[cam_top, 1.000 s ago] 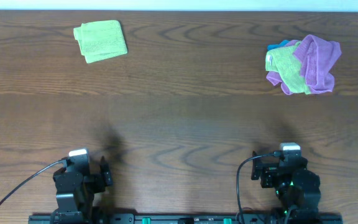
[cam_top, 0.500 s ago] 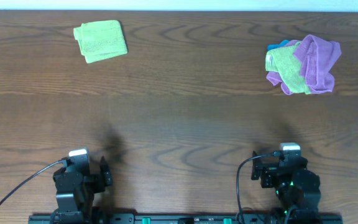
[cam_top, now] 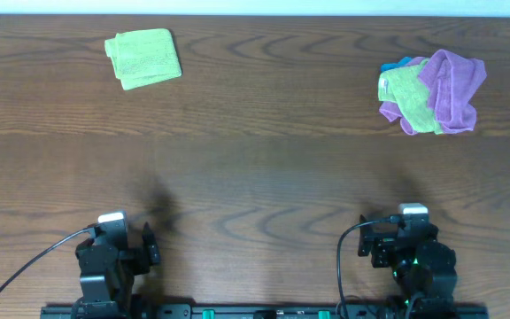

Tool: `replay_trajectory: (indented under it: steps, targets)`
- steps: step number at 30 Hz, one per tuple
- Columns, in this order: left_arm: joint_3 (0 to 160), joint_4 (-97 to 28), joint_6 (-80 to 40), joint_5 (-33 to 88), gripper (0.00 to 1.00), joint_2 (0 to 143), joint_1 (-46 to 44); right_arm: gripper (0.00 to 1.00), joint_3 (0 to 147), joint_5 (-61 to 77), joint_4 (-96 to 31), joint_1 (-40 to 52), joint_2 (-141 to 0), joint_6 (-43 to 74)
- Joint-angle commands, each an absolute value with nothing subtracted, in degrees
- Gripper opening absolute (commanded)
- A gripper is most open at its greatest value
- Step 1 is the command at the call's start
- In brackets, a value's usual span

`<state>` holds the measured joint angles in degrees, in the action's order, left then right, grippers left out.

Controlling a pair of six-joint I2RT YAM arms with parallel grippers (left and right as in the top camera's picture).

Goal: Fold the cloth

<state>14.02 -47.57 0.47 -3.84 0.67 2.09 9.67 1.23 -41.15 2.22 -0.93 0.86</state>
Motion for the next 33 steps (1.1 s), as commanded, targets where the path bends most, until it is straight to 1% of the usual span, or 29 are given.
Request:
replay_trajectory:
  steps: [1, 9, 13, 18, 26, 33]
  targets:
    - [13.5, -51.5, 1.3, -4.4, 0.95, 0.2, 2.1, 0.99, 9.1, 0.4, -41.4, 2.8, -0.3, 1.9]
    - [13.5, -51.5, 1.3, -4.4, 0.95, 0.2, 2.1, 0.99, 9.4, 0.2, -40.6, 2.6, -1.4, 3.3]
    - [13.5, -51.5, 1.3, -4.4, 0.95, 0.2, 2.1, 0.99, 12.6, 0.2, -40.4, 1.8, -6.8, 6.1]
    - [13.5, -51.5, 1.3, -4.4, 0.95, 0.2, 2.1, 0.99, 22.5, -1.0, -40.5, -1.1, -19.3, 7.3]
    - [13.5, -51.5, 1.3, -4.4, 0.95, 0.2, 2.1, 0.99, 46.6, -3.2, -42.9, -8.3, -44.9, 7.2]
    - [13.5, -51.5, 1.3, -4.4, 0.95, 0.2, 2.1, 0.99, 67.1, -4.5, -47.6, -12.1, -68.2, 6.3]
